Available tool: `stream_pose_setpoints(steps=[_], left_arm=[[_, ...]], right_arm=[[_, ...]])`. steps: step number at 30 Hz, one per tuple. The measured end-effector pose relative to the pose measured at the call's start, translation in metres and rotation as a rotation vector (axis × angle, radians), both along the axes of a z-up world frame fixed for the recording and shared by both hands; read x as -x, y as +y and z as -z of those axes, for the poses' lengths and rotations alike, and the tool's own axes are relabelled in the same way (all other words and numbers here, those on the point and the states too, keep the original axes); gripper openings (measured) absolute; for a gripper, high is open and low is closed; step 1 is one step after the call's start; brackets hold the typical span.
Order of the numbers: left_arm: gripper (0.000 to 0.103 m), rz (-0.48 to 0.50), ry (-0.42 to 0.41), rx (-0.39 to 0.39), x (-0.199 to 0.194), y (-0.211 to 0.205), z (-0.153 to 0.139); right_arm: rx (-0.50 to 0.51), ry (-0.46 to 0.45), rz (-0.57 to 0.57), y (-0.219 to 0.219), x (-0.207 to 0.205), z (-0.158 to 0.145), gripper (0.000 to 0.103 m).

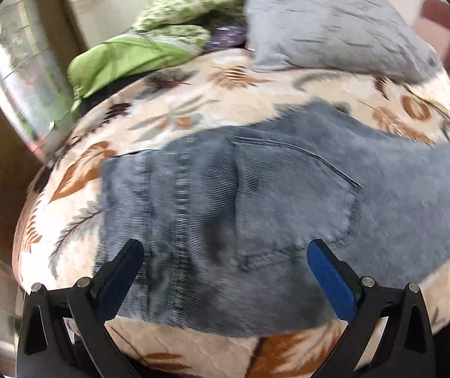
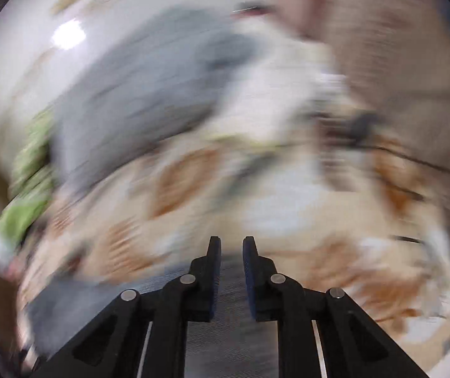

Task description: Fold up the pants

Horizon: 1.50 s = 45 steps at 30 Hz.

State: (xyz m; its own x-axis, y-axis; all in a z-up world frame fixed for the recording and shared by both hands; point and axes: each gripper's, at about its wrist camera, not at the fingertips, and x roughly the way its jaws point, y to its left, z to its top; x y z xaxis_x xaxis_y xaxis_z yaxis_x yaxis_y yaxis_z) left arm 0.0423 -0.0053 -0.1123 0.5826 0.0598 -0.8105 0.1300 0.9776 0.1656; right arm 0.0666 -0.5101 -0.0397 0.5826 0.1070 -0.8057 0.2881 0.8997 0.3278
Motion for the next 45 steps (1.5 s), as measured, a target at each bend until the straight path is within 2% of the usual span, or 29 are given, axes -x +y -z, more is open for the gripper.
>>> stream_pose_setpoints(steps=[2,5,8,10,13,16,20,23,24,26,27,30,31,33,36,39,40,42,45], left_arm=[[0.103,-0.04,-0.003,-0.025,-0.003,0.007,0.003],[0.103,-0.073,0.008,-0.084,-0.003,0.019,0.011],[0.103,-0.123,-0.001,-0.088,-0.001,0.035,0.013],[0.103,-0.138,0.033,-0.094,-0.002,0.041,0.021],[0.103,-0.164,0.076,-0.016,-0.006,0.055,0.031],[0.103,-0.161,0.086,0.018,-0.009,0.058,0.037],[0.103,-0.159,0.071,0.039,-0.008,0.06,0.044],[0.103,-0.149,0.078,0.05,-0.006,0.061,0.044],[0.103,-0.138,0.095,0.046,-0.006,0.061,0.042],[0.103,-0.129,0.138,0.031,-0.007,0.06,0.034],[0.103,-0.119,0.134,0.03,-0.006,0.059,0.027],[0.103,-0.066,0.02,0.035,0.005,0.042,-0.002],[0.103,-0.039,0.0,0.046,0.007,0.034,-0.009],[0.103,0.015,0.01,0.053,0.006,0.013,-0.014],[0.103,0.061,0.04,0.027,0.004,-0.014,-0.005],[0.103,0.087,0.095,-0.034,0.001,-0.033,0.017],[0.103,0.085,0.114,-0.066,0.001,-0.036,0.027],[0.103,0.077,0.105,-0.061,0.004,-0.034,0.032],[0.103,0.09,0.106,-0.068,0.008,-0.029,0.03]], right_arm=[[-0.006,0.016,-0.139,0.058,-0.026,-0.001,0.017],[-0.083,0.074,-0.296,0.148,-0.064,0.023,0.017],[-0.059,0.116,-0.403,0.221,-0.092,0.05,0.017],[-0.073,0.157,-0.443,0.261,-0.104,0.069,0.017],[-0.024,0.213,-0.455,0.299,-0.118,0.099,0.015],[0.039,0.256,-0.423,0.313,-0.135,0.123,0.013],[0.006,0.256,-0.391,0.307,-0.134,0.115,0.012],[-0.024,0.17,-0.38,0.295,-0.119,0.091,0.012],[-0.033,0.154,-0.373,0.288,-0.109,0.082,0.015],[-0.036,0.141,-0.363,0.272,-0.086,0.066,0.015],[-0.025,0.123,-0.355,0.261,-0.071,0.057,0.015],[0.016,0.108,-0.283,0.22,-0.032,0.035,0.015],[0.017,0.103,-0.233,0.193,-0.012,0.029,0.015],[0.023,0.101,-0.154,0.159,0.014,0.023,0.015],[-0.002,0.129,-0.054,0.102,0.055,0.022,0.015],[-0.003,0.15,0.006,0.068,0.081,0.03,0.015],[-0.027,0.153,0.032,0.055,0.089,0.036,0.015],[-0.07,0.165,0.049,0.042,0.096,0.049,0.015],[-0.1,0.246,0.05,0.029,0.103,0.081,0.015]])
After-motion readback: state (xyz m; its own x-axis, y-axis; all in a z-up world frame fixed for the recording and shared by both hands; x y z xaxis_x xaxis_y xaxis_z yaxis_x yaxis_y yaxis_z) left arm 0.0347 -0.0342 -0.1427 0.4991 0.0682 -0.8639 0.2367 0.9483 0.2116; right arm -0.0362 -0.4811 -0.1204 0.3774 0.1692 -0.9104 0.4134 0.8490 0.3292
